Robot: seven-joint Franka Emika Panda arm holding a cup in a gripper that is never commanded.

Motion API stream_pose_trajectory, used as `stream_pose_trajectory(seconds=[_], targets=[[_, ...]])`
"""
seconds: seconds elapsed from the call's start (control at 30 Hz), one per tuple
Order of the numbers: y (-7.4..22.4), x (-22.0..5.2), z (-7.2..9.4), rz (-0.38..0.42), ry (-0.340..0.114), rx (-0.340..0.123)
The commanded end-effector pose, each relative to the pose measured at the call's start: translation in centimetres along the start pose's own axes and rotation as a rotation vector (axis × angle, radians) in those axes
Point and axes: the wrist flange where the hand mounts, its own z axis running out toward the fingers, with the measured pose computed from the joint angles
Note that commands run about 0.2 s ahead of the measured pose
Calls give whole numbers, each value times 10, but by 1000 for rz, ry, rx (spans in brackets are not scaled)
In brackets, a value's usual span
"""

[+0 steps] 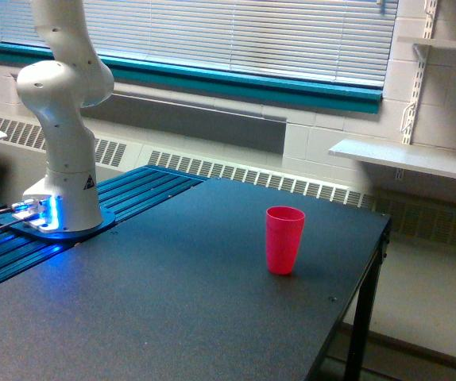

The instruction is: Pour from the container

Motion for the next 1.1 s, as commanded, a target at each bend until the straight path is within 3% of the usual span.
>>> stream_pose_trajectory(seconds=[0.03, 0.7, 1.1], targets=[[-1, -12, 17, -10, -33, -20], [-11, -33, 21, -52, -72, -52], [-6, -62, 9, -76, -85, -86]])
